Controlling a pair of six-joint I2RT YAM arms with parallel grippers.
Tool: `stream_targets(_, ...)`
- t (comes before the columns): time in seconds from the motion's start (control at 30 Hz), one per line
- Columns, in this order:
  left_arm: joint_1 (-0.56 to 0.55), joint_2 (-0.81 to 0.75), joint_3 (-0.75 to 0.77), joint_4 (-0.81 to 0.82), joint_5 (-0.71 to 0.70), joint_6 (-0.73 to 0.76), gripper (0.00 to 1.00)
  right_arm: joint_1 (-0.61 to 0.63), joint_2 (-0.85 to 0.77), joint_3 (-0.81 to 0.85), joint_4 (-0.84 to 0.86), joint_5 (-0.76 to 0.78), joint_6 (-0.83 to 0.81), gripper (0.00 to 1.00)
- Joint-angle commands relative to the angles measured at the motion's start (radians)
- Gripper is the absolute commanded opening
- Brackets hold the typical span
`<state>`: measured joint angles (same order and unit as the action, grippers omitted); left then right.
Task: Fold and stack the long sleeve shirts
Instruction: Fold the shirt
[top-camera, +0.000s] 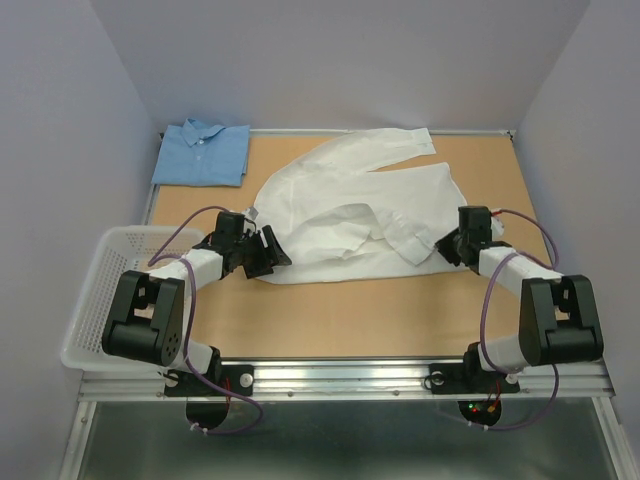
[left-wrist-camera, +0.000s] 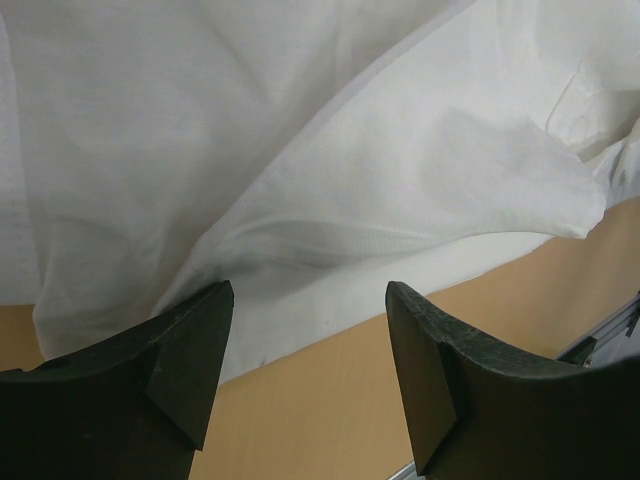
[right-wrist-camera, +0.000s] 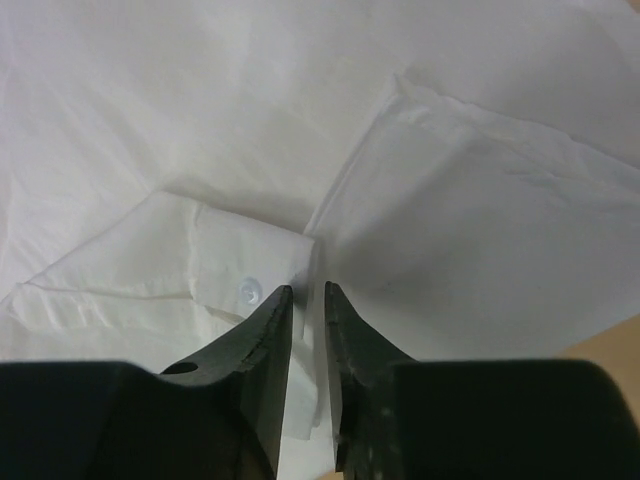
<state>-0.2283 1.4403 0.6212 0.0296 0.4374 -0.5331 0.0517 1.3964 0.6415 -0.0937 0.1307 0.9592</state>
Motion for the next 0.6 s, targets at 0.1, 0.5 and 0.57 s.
stream_targets(0.1, -0.002, 0.005, -0.028, -0.046, -0.031, 0.028, 0.75, -0.021, 0.009, -0.008, 0.0, 0.035, -0.065, 0.37)
stream_targets(0.5, -0.002, 0.0, -0.031, -0.046, -0.028, 0.028, 0.75, -0.041, 0.053, 0.006, 0.084, -0.062, -0.122, 0.45)
stream_targets(0.57, -0.002, -0.001, -0.031, -0.046, -0.026, 0.03, 0.75, -0.041, 0.062, 0.003, 0.133, -0.086, -0.112, 0.45)
